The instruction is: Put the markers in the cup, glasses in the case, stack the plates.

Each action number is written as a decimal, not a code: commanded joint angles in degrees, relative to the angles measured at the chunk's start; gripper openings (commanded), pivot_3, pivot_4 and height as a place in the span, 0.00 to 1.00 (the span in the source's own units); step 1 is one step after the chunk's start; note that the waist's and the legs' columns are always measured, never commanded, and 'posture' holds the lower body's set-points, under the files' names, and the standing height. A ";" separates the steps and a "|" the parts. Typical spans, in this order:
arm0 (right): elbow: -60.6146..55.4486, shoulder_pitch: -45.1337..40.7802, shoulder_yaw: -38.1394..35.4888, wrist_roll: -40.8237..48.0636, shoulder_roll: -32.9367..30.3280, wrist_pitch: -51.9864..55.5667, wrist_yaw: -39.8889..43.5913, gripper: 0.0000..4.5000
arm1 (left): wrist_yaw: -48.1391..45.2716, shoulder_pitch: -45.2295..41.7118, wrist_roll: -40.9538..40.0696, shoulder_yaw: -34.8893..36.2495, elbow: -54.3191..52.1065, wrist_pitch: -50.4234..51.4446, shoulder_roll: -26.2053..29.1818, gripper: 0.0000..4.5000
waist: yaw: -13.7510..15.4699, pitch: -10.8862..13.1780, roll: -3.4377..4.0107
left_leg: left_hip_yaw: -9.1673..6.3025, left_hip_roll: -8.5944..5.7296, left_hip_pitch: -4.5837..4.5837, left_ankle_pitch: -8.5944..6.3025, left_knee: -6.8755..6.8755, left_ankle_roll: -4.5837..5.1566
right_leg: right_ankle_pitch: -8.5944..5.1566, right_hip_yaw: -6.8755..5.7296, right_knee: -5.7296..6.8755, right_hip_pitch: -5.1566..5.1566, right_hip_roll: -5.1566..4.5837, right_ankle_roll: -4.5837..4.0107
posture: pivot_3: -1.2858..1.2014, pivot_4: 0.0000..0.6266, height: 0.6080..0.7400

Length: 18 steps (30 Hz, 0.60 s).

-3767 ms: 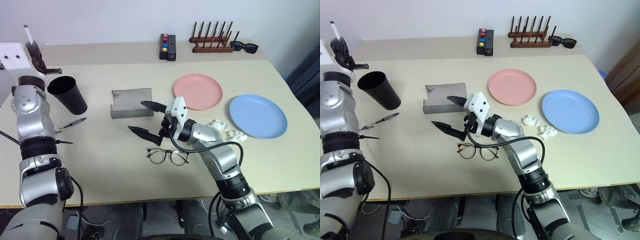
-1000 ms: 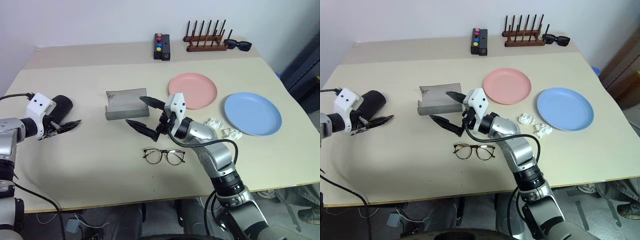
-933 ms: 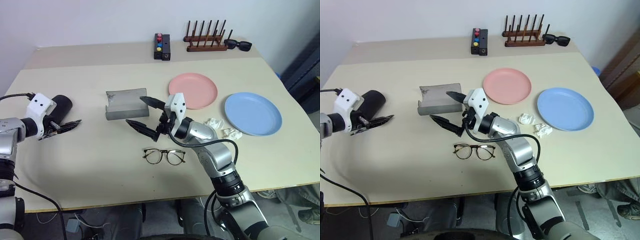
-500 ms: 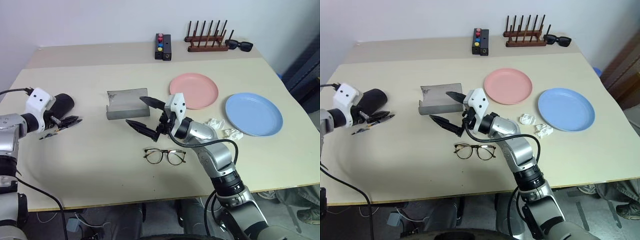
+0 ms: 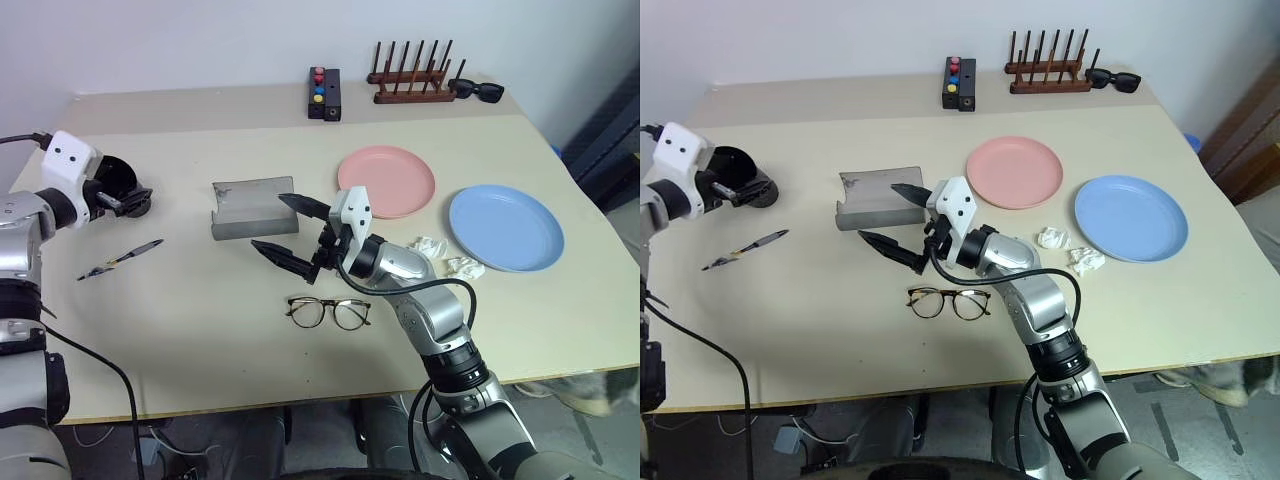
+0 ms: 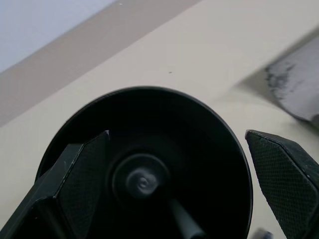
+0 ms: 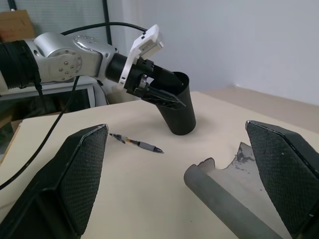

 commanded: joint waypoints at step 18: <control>-1.40 -0.86 -0.28 0.44 0.30 -0.82 -0.12 1.00 | 5.50 -11.53 3.42 0.20 11.88 -6.71 -0.67 0.99 | -0.04 0.00 -0.01 | -0.01 -0.01 0.00 0.00 0.07 0.00 | -0.01 0.00 0.19 -0.03 0.00 0.01 | 0.52 0.24 0.99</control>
